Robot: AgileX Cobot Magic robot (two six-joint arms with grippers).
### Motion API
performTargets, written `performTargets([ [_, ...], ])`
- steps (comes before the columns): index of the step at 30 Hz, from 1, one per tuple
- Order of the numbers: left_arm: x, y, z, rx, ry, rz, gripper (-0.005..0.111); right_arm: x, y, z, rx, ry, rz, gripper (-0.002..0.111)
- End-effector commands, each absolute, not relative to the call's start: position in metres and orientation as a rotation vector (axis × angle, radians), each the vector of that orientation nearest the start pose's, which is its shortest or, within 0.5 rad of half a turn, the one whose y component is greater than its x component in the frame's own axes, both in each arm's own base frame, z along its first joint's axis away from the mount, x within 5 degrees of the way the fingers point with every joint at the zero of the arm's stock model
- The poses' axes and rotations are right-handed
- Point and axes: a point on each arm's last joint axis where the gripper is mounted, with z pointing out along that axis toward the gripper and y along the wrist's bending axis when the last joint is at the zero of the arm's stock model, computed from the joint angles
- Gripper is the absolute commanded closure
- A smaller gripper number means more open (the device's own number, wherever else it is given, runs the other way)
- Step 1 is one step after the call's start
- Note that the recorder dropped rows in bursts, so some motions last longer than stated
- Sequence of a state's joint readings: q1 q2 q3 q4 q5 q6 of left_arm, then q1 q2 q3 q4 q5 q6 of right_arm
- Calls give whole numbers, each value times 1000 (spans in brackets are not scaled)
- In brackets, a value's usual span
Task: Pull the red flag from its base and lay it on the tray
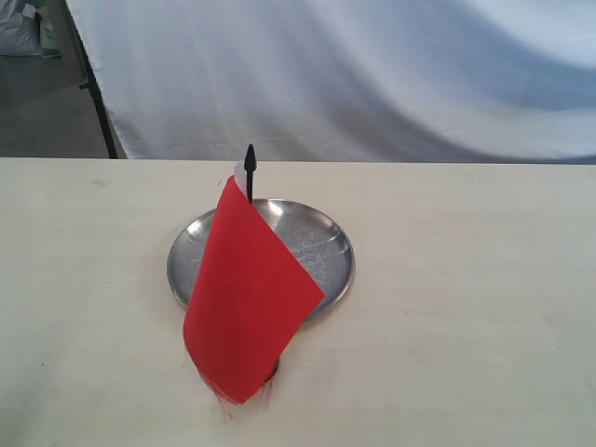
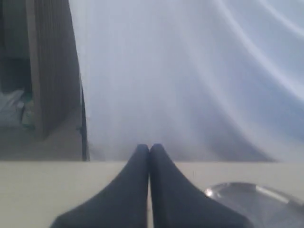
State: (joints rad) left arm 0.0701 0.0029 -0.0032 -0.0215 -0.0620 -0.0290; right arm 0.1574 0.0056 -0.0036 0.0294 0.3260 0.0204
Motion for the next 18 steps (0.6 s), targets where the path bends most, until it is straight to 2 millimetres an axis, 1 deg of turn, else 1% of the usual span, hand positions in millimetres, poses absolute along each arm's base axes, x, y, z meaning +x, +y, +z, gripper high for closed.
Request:
performTargets([
  [1,51,4,235,-115,1231,-23,107,53,9,184,-97,1805,163,109],
  [4,47,5,245,-213,1098,-189,107,53,9,184,-97,1805,163,109],
  [8,46,5,247,-352,1041,-429,107,53,9,184,-97,1805,163,109],
  [10,46,4,247,-393,1033,-509,107,53,9,184,-97,1805,163,109],
  [11,46,3,247,-381,1035,-523,107,53,9,184,-97,1805,163,109],
  [12,46,0,248,-335,1044,-499,107,53,9,184,-97,1805,163,109],
  [14,46,-9,247,-159,1102,-404,107,53,9,184,-97,1805,163,109],
  [15,46,-13,250,-113,1114,-416,107,53,9,184,-97,1805,163,109],
  [17,41,-19,264,-73,1106,-477,107,53,9,184,-97,1805,163,109],
  [18,39,-20,270,-50,1096,-479,107,53,9,184,-97,1805,163,109],
])
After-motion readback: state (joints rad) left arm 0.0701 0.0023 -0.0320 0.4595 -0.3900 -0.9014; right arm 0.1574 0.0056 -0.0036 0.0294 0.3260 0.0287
